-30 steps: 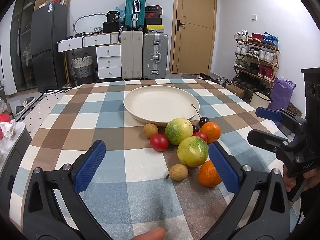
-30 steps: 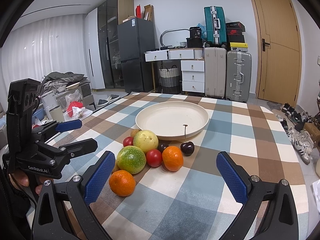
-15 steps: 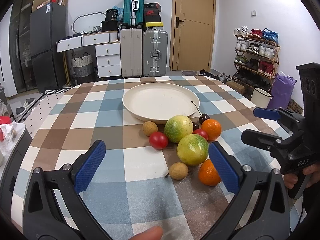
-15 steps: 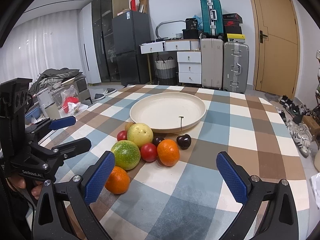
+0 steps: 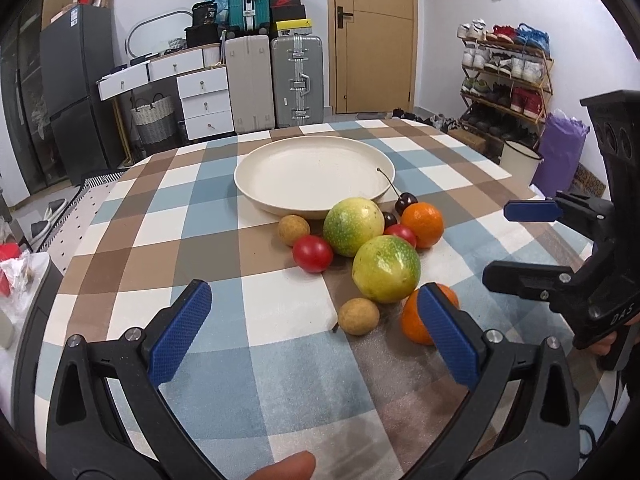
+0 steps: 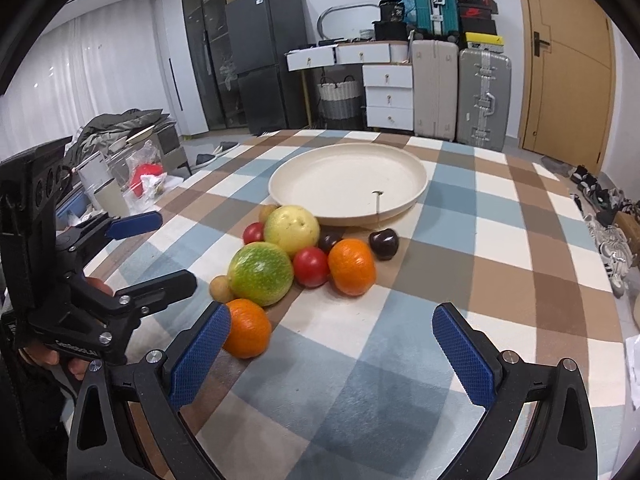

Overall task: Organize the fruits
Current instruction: 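Move the right tool to a mandarin orange while the left tool approaches a small brown fruit, then close the right tool on the orange while the left tool grips the brown fruit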

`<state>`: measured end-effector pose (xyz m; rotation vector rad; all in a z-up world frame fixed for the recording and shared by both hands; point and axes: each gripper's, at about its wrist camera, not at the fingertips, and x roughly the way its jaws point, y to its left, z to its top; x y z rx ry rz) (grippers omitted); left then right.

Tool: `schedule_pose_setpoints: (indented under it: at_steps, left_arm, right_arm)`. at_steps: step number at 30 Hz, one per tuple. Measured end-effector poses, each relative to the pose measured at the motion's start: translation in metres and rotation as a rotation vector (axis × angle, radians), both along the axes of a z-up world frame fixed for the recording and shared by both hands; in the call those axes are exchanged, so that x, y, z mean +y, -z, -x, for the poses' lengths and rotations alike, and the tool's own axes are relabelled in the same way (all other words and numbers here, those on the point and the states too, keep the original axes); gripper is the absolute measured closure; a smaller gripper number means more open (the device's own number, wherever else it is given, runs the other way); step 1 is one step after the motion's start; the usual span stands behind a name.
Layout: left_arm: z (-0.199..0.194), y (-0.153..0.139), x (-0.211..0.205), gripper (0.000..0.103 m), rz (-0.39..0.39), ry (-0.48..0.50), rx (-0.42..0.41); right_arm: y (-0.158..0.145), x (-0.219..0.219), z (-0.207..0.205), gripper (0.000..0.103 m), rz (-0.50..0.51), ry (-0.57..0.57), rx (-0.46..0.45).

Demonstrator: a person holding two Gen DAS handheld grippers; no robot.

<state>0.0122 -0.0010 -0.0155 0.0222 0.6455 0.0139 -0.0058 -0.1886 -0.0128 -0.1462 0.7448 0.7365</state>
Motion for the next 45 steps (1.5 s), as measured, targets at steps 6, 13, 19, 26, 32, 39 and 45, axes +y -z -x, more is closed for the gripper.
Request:
schedule_pose_setpoints:
  at_steps: [6, 13, 19, 26, 32, 39, 45]
  left_arm:
    - [0.001, -0.002, 0.007, 0.001, 0.007, 0.0, 0.008]
    - [-0.003, 0.005, 0.007, 0.012, 0.0, 0.038, 0.062]
    - [-0.012, 0.015, 0.009, 0.022, 0.016, 0.035, 0.128]
    - [-0.019, 0.025, 0.01, 0.024, 0.057, 0.064, 0.177]
    - [-0.029, 0.033, 0.002, 0.03, 0.04, 0.082, 0.229]
    - [-0.036, 0.038, -0.006, 0.049, 0.04, 0.125, 0.261]
    - [-0.039, 0.037, -0.012, 0.065, 0.055, 0.166, 0.259]
  right_arm:
    - [0.009, 0.018, 0.006, 0.0, 0.047, -0.075, 0.043]
    - [0.018, 0.039, 0.01, 0.008, 0.092, -0.125, 0.078]
    - [0.027, 0.054, 0.009, 0.018, 0.122, -0.166, 0.108]
    - [0.03, 0.061, 0.014, 0.034, 0.154, -0.206, 0.1]
    - [0.029, 0.06, 0.013, 0.053, 0.135, -0.225, 0.1]
    - [0.026, 0.056, 0.015, 0.062, 0.126, -0.229, 0.087]
    - [0.021, 0.036, 0.014, 0.062, 0.104, -0.181, 0.089]
